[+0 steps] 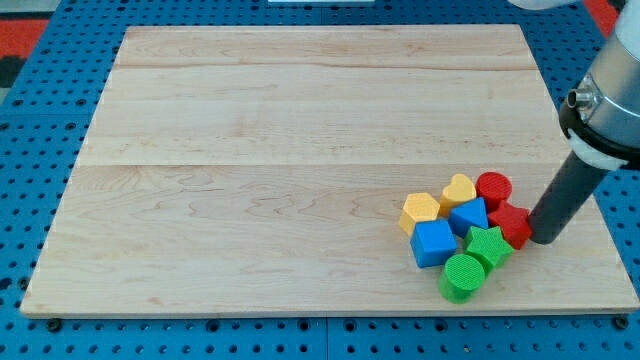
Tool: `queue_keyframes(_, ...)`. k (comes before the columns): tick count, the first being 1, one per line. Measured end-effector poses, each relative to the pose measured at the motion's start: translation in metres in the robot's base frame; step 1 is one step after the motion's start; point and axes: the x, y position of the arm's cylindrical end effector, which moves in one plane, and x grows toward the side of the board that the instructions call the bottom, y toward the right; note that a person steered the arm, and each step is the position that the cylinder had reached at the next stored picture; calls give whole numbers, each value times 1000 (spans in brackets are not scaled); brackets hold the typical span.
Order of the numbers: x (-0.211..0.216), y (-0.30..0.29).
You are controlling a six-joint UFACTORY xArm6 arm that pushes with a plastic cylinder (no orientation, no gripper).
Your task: Separate red circle from the group of blocks
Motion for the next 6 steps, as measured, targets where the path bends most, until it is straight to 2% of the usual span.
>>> queue_keyframes(1,0,22)
queue_keyframes(3,21,23)
queue_keyframes(6,-59,-44)
